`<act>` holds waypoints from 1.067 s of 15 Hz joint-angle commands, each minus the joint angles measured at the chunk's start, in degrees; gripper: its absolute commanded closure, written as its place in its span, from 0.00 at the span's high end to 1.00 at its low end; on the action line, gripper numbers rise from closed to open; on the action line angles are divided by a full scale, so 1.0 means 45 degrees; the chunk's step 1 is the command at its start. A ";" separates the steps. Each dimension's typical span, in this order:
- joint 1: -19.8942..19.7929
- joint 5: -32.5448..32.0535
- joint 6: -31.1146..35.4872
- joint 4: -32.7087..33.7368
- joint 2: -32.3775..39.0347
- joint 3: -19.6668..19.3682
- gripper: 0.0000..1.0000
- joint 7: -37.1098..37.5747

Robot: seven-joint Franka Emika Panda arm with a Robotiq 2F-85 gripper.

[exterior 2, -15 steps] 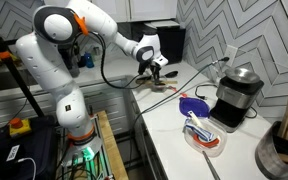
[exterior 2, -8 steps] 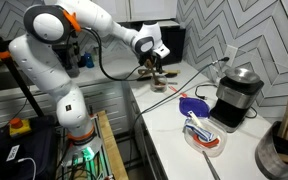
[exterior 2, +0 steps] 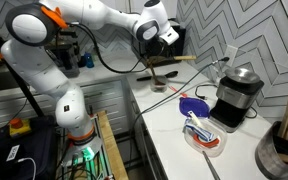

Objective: Put the wooden spatula on top of the silver bowl.

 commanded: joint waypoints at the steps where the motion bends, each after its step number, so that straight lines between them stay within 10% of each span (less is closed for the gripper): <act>1: -0.0545 -0.0124 0.0642 0.1679 0.1242 -0.0012 0.06 0.1827; 9: -0.1443 -0.1427 0.1502 0.7090 0.4755 -0.1734 0.06 0.5359; 16: -0.1636 -0.6639 0.1803 0.9354 0.5837 -0.3842 0.06 0.9539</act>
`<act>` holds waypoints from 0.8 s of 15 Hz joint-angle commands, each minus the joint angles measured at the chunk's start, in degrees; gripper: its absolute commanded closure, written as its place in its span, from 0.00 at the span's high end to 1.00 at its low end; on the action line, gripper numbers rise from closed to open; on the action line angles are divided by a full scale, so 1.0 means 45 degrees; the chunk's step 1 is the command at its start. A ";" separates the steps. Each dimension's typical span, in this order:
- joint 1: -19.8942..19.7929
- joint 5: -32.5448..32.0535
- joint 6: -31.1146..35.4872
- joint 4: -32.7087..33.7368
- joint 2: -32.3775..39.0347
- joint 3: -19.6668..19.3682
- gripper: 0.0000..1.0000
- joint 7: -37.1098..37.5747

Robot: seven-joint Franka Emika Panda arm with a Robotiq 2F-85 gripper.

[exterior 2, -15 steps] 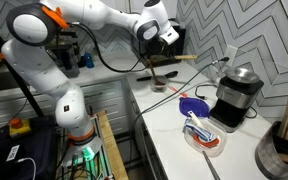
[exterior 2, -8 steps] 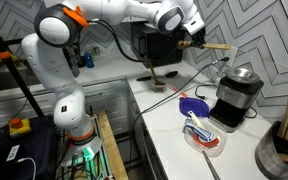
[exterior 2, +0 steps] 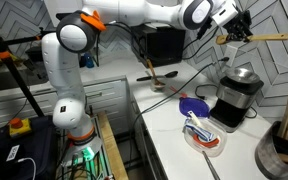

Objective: Put the wooden spatula on top of the silver bowl.

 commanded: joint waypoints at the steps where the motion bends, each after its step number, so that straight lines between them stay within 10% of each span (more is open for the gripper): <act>1: 0.0154 -0.3212 -0.0409 0.1046 0.0488 -0.1066 0.06 0.2452; 3: -0.0021 -0.2019 -0.0049 0.0511 0.0187 -0.0693 0.25 0.1424; 5: -0.0009 -0.1983 -0.0049 0.0505 0.0194 -0.0648 0.25 0.1370; 6: 0.0025 -0.1983 -0.0049 0.0505 0.0195 -0.0614 0.06 0.1370; 12: -0.0151 -0.3387 -0.1155 0.0518 0.0554 -0.0990 0.06 0.0275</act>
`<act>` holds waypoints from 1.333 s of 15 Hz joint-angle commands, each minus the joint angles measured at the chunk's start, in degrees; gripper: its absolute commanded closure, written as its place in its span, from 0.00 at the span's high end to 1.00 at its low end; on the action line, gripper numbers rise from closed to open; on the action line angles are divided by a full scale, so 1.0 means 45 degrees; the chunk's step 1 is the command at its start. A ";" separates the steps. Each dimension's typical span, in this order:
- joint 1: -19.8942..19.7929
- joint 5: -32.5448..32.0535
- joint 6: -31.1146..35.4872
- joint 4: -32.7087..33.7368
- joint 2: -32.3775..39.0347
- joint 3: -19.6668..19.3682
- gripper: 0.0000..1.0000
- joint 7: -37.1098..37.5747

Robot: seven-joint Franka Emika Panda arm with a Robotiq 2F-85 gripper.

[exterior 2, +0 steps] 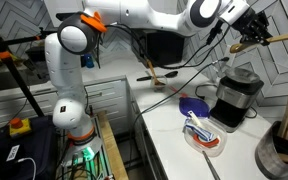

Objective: Put the wooden spatula on top of the silver bowl.

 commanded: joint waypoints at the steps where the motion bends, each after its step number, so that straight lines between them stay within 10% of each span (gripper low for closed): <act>1: -0.0122 0.0173 -0.1339 -0.0139 0.0085 0.0030 0.06 -0.1092; 10: -0.0208 0.3415 -0.8101 0.2012 0.0923 0.0021 0.06 -0.1502; 20: -0.0472 0.5684 -0.8557 0.4687 0.2992 0.0033 0.06 0.0118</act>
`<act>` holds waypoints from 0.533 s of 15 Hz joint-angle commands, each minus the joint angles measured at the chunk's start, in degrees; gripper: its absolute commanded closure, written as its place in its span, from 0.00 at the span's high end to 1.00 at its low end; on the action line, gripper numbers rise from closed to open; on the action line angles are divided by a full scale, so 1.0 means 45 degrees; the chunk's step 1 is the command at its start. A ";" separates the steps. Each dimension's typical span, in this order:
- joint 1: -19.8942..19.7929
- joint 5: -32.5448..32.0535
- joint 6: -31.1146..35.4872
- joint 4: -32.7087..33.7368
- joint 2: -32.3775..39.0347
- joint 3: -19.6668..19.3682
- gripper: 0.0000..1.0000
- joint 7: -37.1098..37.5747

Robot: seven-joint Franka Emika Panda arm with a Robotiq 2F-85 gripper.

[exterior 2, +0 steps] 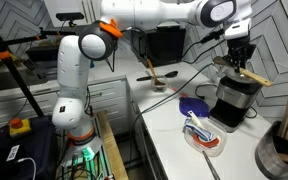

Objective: Put the wooden spatula on top of the silver bowl.

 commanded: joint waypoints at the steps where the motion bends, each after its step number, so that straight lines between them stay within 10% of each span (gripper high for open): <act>1: -0.0200 0.0420 -0.0385 0.1608 0.0974 0.0002 0.06 0.0451; 3: -0.0133 0.0132 -0.0482 0.1995 0.1201 -0.0026 0.10 0.0379; 4: -0.0057 -0.0106 -0.0537 0.2129 0.1282 -0.0095 0.50 0.0420; 8: -0.0014 -0.0978 -0.1132 0.2845 0.1562 -0.0403 0.73 0.0344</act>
